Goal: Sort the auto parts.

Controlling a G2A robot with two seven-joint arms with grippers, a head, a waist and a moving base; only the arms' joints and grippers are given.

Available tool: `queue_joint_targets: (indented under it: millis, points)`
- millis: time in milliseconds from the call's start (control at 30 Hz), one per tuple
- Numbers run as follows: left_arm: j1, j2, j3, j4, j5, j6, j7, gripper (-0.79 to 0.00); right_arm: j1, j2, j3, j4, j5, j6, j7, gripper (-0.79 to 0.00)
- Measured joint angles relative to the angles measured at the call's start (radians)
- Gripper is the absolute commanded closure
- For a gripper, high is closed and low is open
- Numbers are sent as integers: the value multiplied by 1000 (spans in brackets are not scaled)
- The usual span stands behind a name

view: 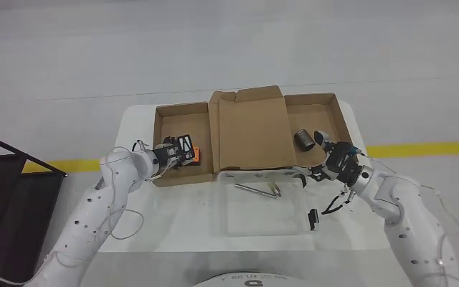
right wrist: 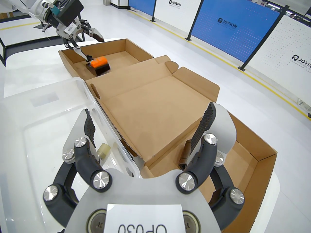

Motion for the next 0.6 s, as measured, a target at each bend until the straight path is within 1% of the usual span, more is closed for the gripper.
queue_joint_targets:
  millis: [133,467,533,567,600]
  points:
    - [9,2,-10,-42,29,35,-17,-785,0,0,0,0,0,0,0,-785]
    - [9,2,-9,-42,28,34,-16,-785,0,0,0,0,0,0,0,-785]
    - [26,1,-7,-68,28,57,15,-785,0,0,0,0,0,0,0,-785]
    - [40,2,-8,-86,22,64,48,-785,0,0,0,0,0,0,0,-785]
    - [59,5,-15,-107,4,59,104,-785,0,0,0,0,0,0,0,-785]
